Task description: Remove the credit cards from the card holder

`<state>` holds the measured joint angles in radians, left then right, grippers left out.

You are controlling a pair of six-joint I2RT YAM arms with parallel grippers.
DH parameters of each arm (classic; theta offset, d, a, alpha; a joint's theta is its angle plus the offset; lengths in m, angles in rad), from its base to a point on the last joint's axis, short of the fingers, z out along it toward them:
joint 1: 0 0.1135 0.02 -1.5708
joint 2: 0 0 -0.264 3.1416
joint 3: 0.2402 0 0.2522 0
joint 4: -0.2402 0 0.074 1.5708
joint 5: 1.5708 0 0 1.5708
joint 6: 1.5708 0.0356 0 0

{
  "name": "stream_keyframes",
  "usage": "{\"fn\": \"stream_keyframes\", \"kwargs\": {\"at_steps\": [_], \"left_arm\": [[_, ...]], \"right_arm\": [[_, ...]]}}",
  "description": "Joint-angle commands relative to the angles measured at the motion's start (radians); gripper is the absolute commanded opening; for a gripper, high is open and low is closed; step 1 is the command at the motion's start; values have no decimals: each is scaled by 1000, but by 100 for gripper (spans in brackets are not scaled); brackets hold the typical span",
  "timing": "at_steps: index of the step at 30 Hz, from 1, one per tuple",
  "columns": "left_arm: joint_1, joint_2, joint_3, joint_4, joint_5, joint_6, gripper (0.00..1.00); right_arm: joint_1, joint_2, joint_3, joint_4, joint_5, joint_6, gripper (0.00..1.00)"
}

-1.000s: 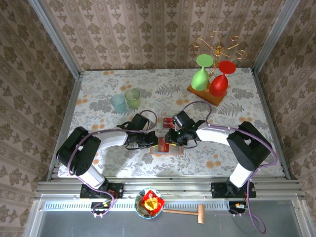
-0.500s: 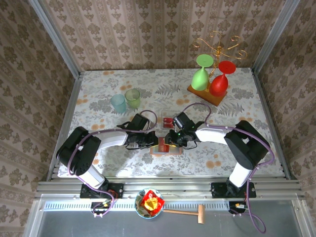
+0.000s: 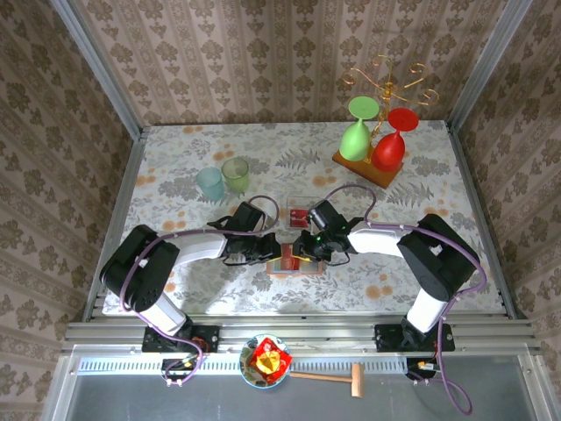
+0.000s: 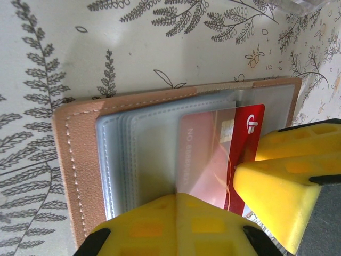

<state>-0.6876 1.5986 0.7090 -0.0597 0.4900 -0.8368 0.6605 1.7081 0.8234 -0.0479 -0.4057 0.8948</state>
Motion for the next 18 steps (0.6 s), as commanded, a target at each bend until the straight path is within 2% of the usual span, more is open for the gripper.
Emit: {"fn": "stream_keyframes", "kwargs": {"at_steps": [1,6,18], "left_arm": [[-4,18,-8,-30,-14,19,7],[-5,17,-3,-41,-16,22,7],[-4,15,-8,-37,-18,21,8]], "right_arm": [[-4,-2,-19,34,-31,16,18],[-9,-2,-33,48,-27,23,14],[-33,-52,-51,-18,9,-12,12]]}}
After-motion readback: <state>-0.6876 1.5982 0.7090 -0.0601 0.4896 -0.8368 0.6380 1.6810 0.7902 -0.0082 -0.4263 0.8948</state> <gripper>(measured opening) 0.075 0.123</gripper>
